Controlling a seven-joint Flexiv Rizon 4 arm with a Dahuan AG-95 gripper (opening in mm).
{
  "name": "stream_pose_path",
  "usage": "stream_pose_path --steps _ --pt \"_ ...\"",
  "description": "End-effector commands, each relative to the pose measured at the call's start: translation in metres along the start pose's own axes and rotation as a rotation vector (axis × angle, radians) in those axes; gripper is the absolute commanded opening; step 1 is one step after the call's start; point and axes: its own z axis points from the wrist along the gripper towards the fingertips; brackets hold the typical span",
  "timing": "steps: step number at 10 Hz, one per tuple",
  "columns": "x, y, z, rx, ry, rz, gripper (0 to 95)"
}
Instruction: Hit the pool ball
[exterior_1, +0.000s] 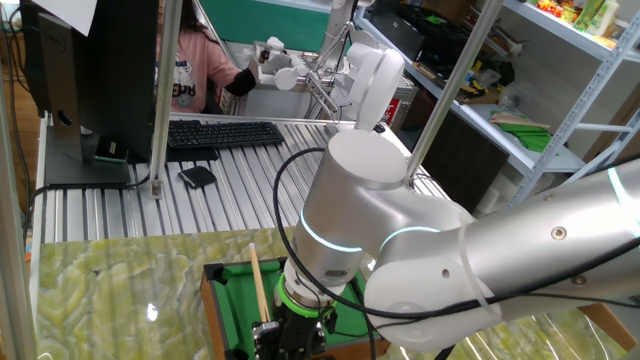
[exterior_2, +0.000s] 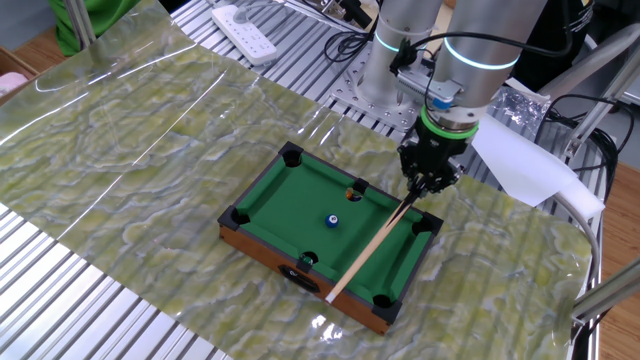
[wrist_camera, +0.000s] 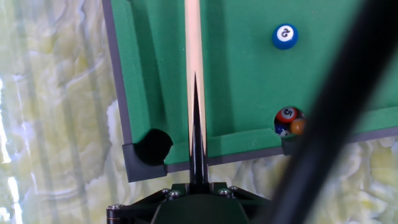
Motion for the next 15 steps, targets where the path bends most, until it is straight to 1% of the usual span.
stream_pose_path --steps 1,3,4,7,10,12,13,15 --pt "-0.001 -0.001 -0.008 0.002 0.001 0.013 0.0" --pt "-0.002 -0.001 -0.013 0.008 0.001 0.022 0.0" --pt "-0.002 -0.001 -0.018 0.009 0.007 0.035 0.0" --pt "-0.002 -0.001 -0.022 0.011 0.015 0.053 0.0" --pt "0.0 0.003 -0.037 0.023 0.031 0.069 0.0" --pt "0.002 0.004 -0.051 0.028 0.05 0.092 0.0" --pt "0.003 0.004 -0.057 0.033 0.069 0.125 0.0" --pt "0.004 0.005 -0.06 0.043 0.107 0.163 0.0"
